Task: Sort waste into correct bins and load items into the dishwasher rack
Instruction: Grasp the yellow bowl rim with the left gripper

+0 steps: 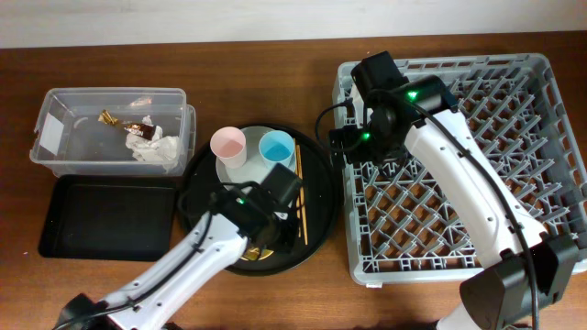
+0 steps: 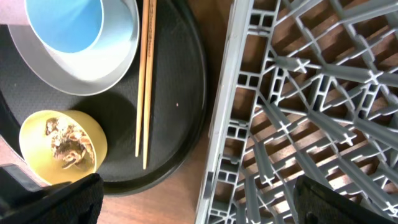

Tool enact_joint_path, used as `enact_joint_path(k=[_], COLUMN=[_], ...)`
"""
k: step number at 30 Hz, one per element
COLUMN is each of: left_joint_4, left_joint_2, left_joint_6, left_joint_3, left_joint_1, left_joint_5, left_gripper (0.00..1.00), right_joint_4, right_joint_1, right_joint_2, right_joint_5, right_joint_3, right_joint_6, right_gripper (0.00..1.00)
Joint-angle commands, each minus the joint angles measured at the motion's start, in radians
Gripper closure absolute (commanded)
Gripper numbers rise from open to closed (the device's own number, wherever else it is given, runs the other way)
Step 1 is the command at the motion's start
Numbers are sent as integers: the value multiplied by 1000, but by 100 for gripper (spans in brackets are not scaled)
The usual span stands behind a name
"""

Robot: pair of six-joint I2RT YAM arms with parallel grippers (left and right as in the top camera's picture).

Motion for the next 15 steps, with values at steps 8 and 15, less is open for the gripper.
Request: enact_joint_path(k=[8,15], left_joint_4=[251,178], left_joint_2=[53,80], left_joint_6=[-68,-65], left_joint_3=[-174,-88], left_joint_1=[-66,-62], left_joint_5=[-193,-203], left_gripper=[86,100], right_joint_4=[0,0], right_joint_1=[-1,-1], right_joint_2=[-4,-4], right_joint_5=[9,9], right_joint_3=[2,2], right_joint_6=[4,4], right_gripper=[2,2])
